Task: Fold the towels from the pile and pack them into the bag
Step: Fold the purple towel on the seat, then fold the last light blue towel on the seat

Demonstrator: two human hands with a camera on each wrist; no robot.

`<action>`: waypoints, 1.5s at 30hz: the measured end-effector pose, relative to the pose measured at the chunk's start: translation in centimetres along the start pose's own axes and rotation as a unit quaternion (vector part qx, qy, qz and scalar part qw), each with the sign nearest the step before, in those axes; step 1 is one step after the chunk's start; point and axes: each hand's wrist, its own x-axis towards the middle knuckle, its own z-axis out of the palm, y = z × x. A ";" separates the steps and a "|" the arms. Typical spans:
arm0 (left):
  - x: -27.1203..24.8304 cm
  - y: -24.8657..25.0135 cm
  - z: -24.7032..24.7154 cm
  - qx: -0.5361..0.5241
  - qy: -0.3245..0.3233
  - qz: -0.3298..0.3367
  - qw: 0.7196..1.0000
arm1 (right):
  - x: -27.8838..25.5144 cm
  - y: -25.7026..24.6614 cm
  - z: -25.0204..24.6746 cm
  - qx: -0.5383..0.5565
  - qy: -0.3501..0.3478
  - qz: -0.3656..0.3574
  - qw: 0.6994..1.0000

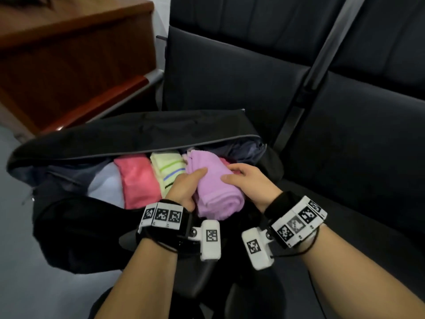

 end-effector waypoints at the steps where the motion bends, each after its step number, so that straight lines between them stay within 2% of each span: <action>1: 0.6 0.6 0.2 -0.019 0.001 -0.021 1.000 | 1.0 -0.3 0.2 0.020 0.006 0.005 1.000; 6: 3.5 4.4 1.5 -0.071 -0.007 -0.039 0.997 | 5.4 -2.0 1.1 0.110 0.048 0.004 0.993; 10: 5.7 6.1 2.5 -0.057 0.007 0.063 0.996 | 7.3 -2.0 1.4 0.087 0.074 -0.088 0.989; 13: 6.9 5.0 2.3 0.009 0.008 0.095 0.995 | 7.7 -0.1 1.1 -0.019 0.077 -0.108 0.991; 17: 7.6 2.7 2.0 0.152 0.029 0.089 0.984 | 7.4 2.5 1.3 -0.223 0.043 -0.051 0.972; 24: 4.8 2.9 1.3 0.198 0.043 0.135 0.970 | 4.6 1.1 0.9 -0.317 -0.051 -0.023 0.947; 28: 0.9 2.9 1.5 0.263 0.050 0.162 0.950 | 0.2 -0.1 -0.1 -0.310 -0.045 -0.072 0.947; 31: -3.0 2.3 2.8 0.344 0.078 0.259 0.899 | -4.9 -0.4 -2.4 -0.276 0.009 -0.117 0.954; 33: -6.1 1.1 4.7 0.343 0.062 0.319 0.881 | -8.9 0.3 -5.1 -0.255 0.050 -0.115 0.959; 37: -11.7 -3.9 10.6 0.354 -0.028 0.358 0.863 | -17.6 3.8 -12.3 -0.230 0.139 -0.082 0.960; 41: -16.4 -12.4 17.7 0.411 -0.150 0.326 0.838 | -26.4 9.7 -19.3 -0.223 0.219 -0.013 0.950; 45: -20.3 -21.7 24.0 0.483 -0.244 0.278 0.794 | -34.2 16.8 -25.0 -0.194 0.289 0.058 0.936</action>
